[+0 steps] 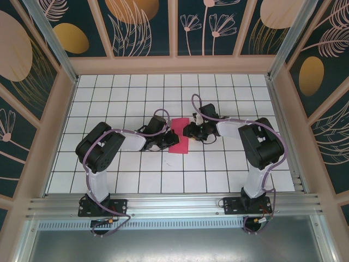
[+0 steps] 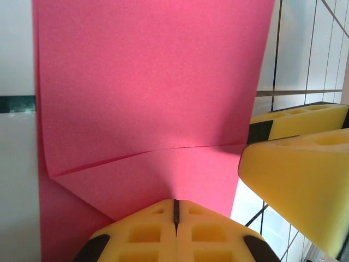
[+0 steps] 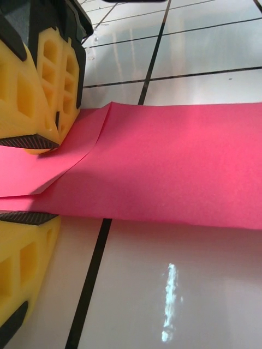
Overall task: Fold a paper plane with a square sheet of paper (pick it up from the middle)
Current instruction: Turn over the paper at the center of the table.
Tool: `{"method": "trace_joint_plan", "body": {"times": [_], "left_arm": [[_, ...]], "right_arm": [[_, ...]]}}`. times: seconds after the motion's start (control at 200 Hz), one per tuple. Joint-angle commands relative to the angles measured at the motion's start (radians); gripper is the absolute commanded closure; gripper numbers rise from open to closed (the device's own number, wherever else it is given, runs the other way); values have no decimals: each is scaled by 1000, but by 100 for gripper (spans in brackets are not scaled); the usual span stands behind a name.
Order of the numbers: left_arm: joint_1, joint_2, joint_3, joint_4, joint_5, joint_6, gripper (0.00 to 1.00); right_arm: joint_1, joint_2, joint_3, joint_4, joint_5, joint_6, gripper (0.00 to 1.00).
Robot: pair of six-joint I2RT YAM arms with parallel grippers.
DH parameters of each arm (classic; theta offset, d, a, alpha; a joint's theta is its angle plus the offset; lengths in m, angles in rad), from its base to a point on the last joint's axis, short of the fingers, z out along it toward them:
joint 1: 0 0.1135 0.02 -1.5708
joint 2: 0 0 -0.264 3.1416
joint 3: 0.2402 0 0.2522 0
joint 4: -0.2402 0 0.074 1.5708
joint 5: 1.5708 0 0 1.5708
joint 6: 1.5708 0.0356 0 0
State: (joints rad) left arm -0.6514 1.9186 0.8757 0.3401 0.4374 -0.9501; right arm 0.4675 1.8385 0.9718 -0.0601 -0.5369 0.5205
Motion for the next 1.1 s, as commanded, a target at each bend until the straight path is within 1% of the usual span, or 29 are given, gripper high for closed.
{"method": "trace_joint_plan", "body": {"times": [0.0, 0.16, 0.275, 0.395, 0.55, 0.62, 0.716, 0.756, 0.791, 0.831, 0.921, 1.006, 1.096], "left_arm": [[-8, 8, 8, -15, -6, 18, 95], [-8, 1, 3, -17, -8, 18, 95], [-8, -7, -2, -12, -19, 12, 95], [-8, -13, -2, -10, -25, 9, 95], [-8, -26, -9, 6, -34, -5, 94], [-8, -31, -8, 10, -34, -11, 94], [-8, -51, -13, 21, -40, -19, 93], [-8, -71, -16, 25, -50, -22, 92], [-8, -90, -20, 27, -63, -24, 92], [-8, -121, -26, 30, -80, -28, 91], [-7, -198, -48, 22, -162, -33, 89], [-7, -313, -68, -5, -258, -26, 85], [-7, -406, -95, -44, -359, -15, 83]], "right_arm": [[5, 14, 9, 36, -34, 22, 62], [2, -4, -13, 52, -59, 3, 62], [1, 5, -28, 59, -98, -23, 62], [0, 5, -54, 82, -126, -37, 65], [0, 9, -73, 105, -150, -45, 70], [0, 7, -76, 96, -126, -50, 79], [-1, -13, -72, 80, -113, -60, 86], [0, -24, -65, 63, -100, -68, 92], [0, -40, -58, 42, -78, -78, 94], [-1, -62, -47, 10, -51, -94, 94], [-1, -120, 2, -118, 51, -146, 95], [0, -187, 61, -268, 215, -201, 95], [25, -240, 154, -457, 456, -268, 95]]}}
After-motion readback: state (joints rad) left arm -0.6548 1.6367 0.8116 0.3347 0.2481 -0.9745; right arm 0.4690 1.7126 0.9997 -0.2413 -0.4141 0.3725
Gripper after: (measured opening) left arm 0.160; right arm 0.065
